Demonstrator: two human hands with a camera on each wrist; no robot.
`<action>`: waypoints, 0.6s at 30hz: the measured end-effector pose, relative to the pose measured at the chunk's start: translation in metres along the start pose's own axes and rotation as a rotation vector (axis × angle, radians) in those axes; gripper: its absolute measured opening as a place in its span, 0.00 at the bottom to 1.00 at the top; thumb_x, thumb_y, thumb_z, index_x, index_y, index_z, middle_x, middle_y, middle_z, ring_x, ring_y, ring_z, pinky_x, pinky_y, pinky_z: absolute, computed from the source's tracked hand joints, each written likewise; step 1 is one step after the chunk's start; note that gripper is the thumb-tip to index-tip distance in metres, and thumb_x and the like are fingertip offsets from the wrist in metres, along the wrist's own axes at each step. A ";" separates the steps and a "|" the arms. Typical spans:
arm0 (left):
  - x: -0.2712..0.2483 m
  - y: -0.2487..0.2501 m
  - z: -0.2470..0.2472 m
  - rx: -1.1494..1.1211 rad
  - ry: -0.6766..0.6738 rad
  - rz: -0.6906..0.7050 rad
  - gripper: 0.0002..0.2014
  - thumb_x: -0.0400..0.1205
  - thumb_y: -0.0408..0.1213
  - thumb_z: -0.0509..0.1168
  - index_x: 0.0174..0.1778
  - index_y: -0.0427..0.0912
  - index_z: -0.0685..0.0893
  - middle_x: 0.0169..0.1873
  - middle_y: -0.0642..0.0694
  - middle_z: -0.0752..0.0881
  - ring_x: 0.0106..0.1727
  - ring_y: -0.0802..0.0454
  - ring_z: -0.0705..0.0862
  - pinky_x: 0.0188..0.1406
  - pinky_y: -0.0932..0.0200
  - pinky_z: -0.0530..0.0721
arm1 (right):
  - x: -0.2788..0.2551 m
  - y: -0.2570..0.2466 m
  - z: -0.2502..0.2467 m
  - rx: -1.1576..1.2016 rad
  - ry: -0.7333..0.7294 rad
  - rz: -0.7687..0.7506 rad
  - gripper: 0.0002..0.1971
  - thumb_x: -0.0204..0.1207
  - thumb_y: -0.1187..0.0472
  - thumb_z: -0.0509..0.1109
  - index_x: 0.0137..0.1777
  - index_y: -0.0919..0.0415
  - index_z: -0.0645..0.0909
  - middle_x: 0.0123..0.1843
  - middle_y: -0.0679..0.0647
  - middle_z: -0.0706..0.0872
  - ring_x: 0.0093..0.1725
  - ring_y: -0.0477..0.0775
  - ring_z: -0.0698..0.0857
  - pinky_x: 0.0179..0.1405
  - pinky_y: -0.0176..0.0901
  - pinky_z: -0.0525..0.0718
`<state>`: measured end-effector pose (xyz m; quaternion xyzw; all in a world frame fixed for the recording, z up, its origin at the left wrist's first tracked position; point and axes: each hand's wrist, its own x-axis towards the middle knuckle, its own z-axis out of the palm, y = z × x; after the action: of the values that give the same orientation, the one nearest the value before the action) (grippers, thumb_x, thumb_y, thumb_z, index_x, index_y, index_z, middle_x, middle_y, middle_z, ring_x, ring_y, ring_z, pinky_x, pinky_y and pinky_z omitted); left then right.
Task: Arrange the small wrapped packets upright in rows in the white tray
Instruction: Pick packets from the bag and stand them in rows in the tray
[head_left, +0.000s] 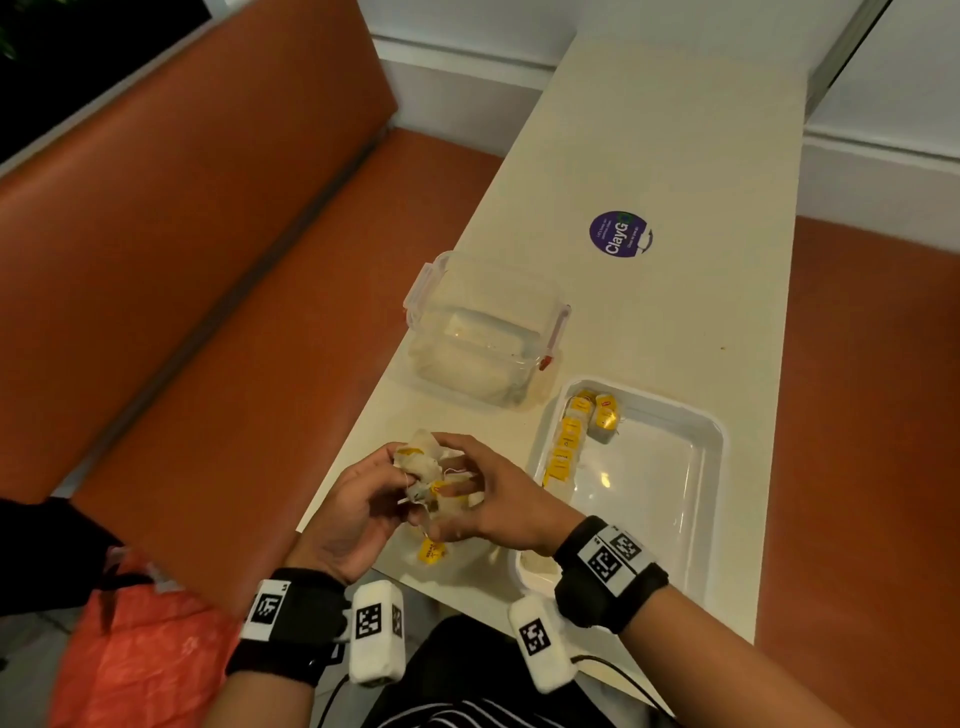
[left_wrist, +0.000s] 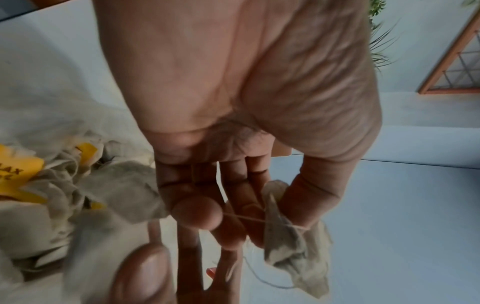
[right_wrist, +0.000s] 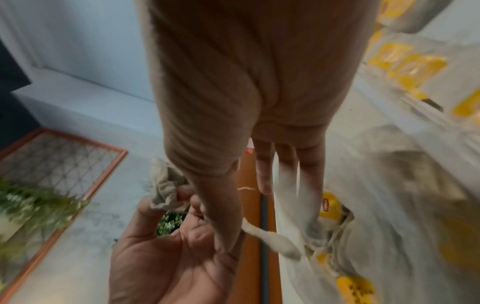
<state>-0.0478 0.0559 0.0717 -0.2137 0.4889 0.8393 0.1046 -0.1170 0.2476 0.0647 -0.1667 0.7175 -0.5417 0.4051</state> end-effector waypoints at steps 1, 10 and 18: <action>0.001 0.001 -0.001 -0.008 -0.003 -0.008 0.18 0.75 0.31 0.65 0.60 0.29 0.81 0.41 0.39 0.83 0.40 0.46 0.80 0.30 0.54 0.79 | 0.001 0.001 0.002 0.057 0.007 0.011 0.47 0.64 0.60 0.90 0.80 0.35 0.71 0.70 0.48 0.84 0.67 0.51 0.87 0.67 0.56 0.89; 0.009 0.016 0.000 0.020 -0.020 -0.119 0.18 0.75 0.30 0.67 0.61 0.28 0.83 0.46 0.34 0.85 0.45 0.42 0.82 0.39 0.50 0.84 | 0.003 -0.007 -0.001 0.294 -0.021 0.058 0.51 0.63 0.71 0.89 0.82 0.38 0.71 0.72 0.54 0.83 0.65 0.53 0.90 0.65 0.59 0.90; 0.000 0.032 0.017 0.024 -0.161 -0.074 0.13 0.76 0.26 0.64 0.55 0.28 0.84 0.44 0.33 0.84 0.39 0.42 0.82 0.33 0.51 0.83 | 0.005 -0.009 0.014 0.939 -0.153 0.192 0.46 0.77 0.20 0.57 0.81 0.56 0.76 0.63 0.67 0.82 0.61 0.69 0.82 0.74 0.74 0.78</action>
<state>-0.0642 0.0547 0.1036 -0.1621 0.4805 0.8435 0.1771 -0.1115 0.2323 0.0703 0.0619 0.3757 -0.7534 0.5361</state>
